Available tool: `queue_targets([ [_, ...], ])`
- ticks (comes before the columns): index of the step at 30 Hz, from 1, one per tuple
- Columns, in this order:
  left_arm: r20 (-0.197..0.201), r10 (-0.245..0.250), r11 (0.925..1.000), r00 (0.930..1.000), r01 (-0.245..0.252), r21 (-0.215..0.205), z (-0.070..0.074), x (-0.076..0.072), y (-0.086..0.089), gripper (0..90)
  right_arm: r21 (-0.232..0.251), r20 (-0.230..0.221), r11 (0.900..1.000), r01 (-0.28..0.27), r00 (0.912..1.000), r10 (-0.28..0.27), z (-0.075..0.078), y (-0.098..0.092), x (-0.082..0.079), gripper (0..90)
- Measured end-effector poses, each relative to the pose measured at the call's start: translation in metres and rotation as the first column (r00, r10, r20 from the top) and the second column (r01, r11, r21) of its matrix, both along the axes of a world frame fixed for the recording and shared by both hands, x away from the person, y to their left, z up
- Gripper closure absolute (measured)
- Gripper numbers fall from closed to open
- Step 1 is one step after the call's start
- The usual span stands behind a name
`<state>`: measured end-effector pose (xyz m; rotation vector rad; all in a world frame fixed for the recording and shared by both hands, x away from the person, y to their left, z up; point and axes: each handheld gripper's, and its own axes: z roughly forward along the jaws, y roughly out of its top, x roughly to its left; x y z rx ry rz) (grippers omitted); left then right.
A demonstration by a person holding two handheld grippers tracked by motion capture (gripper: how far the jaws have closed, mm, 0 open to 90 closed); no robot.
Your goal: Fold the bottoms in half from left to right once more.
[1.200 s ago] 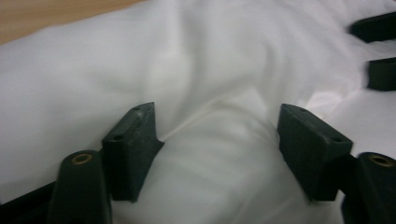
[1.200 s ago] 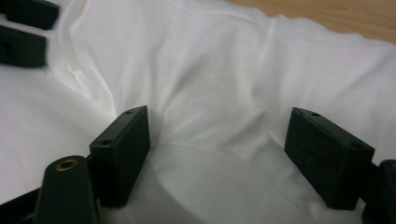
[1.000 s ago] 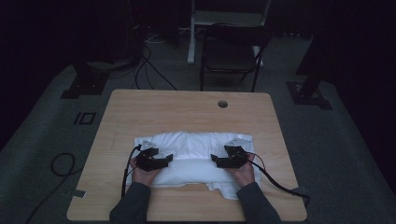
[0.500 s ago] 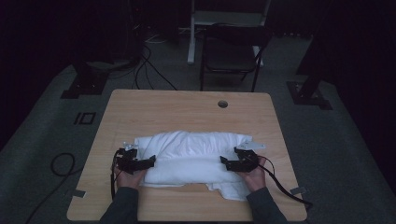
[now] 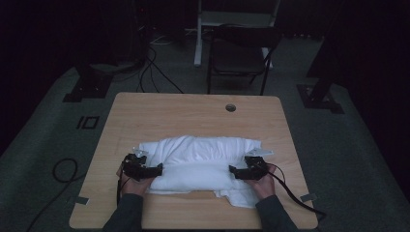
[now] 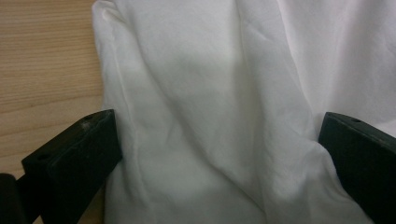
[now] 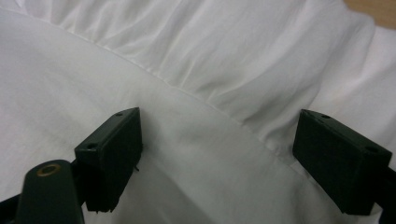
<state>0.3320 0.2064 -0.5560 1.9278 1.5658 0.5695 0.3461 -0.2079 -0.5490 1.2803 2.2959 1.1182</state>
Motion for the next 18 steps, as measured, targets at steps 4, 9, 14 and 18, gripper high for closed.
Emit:
queue_targets([
  [4,-0.004,-0.032,0.9995,0.9995,0.032,0.000,0.007,-0.007,-0.007,21.4,0.004,-0.012,1.000,-0.002,0.9999,0.002,0.000,0.000,0.001,15.5],
  [9,0.003,-0.077,0.9885,0.9971,0.076,-0.130,0.007,-0.007,-0.002,72.8,0.041,0.004,0.999,-0.004,1.0000,0.004,0.007,-0.002,-0.002,21.6],
  [14,0.006,-0.031,0.9818,0.9995,0.032,-0.187,0.007,-0.002,0.009,80.8,0.058,0.078,0.998,-0.038,0.9964,0.034,0.023,0.007,-0.009,32.3],
  [18,0.009,0.014,0.9731,0.9999,-0.011,-0.230,0.008,-0.001,0.023,81.3,0.071,0.110,0.993,-0.090,0.9906,0.082,0.035,0.027,-0.011,33.0],
])
